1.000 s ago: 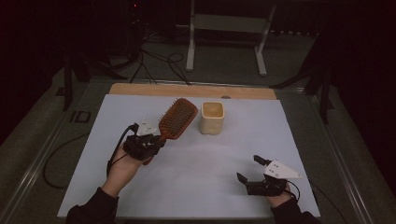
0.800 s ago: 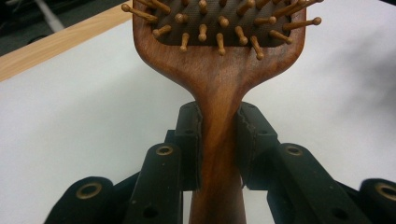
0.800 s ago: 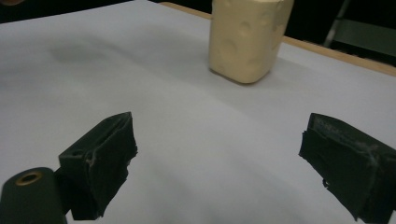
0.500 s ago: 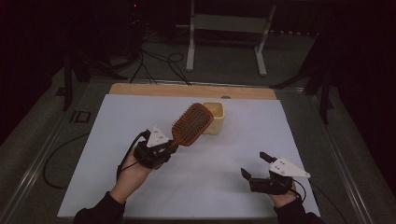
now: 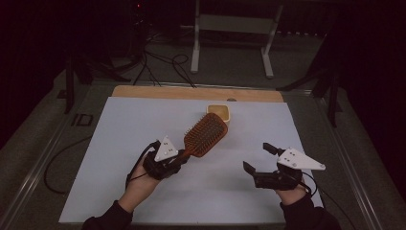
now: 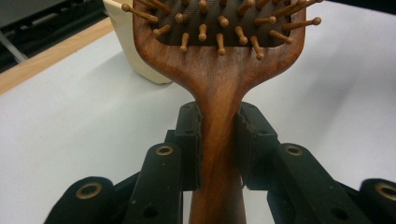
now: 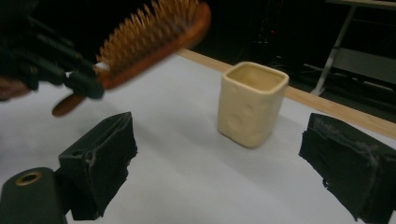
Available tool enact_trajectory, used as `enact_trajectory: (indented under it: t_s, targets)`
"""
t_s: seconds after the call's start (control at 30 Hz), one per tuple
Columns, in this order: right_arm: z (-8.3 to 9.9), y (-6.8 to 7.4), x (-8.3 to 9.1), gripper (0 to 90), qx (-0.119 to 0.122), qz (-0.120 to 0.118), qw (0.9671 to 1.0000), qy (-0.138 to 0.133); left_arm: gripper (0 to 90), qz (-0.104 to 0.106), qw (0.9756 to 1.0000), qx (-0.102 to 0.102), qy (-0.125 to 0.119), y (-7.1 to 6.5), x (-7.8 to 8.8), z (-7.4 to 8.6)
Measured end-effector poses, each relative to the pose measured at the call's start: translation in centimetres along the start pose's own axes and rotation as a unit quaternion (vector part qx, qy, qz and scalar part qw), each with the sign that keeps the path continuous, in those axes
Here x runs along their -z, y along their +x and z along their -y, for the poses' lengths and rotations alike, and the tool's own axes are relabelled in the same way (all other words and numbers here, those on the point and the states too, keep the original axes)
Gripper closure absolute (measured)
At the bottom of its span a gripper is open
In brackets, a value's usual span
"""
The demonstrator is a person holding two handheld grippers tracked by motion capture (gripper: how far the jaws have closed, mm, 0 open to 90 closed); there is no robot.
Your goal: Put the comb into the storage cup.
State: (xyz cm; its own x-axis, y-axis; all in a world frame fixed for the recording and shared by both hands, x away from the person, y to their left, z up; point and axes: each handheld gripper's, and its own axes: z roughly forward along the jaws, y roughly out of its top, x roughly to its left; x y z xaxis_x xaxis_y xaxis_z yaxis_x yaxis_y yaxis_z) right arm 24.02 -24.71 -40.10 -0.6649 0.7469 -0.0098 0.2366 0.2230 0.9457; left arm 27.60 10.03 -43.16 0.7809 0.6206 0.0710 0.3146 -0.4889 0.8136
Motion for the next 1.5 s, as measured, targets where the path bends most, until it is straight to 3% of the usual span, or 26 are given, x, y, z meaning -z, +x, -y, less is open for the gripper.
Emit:
enact_trajectory:
  t_s: [0.33,0.63,0.83,1.03,1.37,1.5]
  targets:
    - [-2.3,-0.2,-2.0,9.2,-0.041,-0.022,0.9988,-0.019,73.4,0.008,0.9998,-0.007,-0.014,-0.4,-0.4,0.8]
    - [-2.9,-0.7,-4.4,9.2,-0.120,-0.030,0.9920,-0.024,73.4,0.006,0.9995,-0.022,-0.021,-1.0,-1.0,1.1]
    - [-2.7,-0.6,-5.9,9.1,-0.199,-0.037,0.9790,-0.021,73.4,0.011,0.9995,-0.027,-0.016,-1.4,-1.5,1.3]
    - [-2.2,-0.6,-7.2,9.0,-0.269,-0.064,0.9609,-0.011,73.4,0.010,0.9993,-0.035,-0.013,-1.7,-1.7,1.3]
    - [-1.4,-0.1,-9.0,9.5,-0.341,-0.117,0.9326,0.005,73.4,0.012,0.9990,-0.039,-0.015,-2.1,-2.0,1.3]
    - [-1.1,0.2,-9.5,17.9,-0.356,-0.125,0.9259,0.010,73.4,0.016,0.9990,-0.037,-0.018,-2.1,-2.0,1.2]
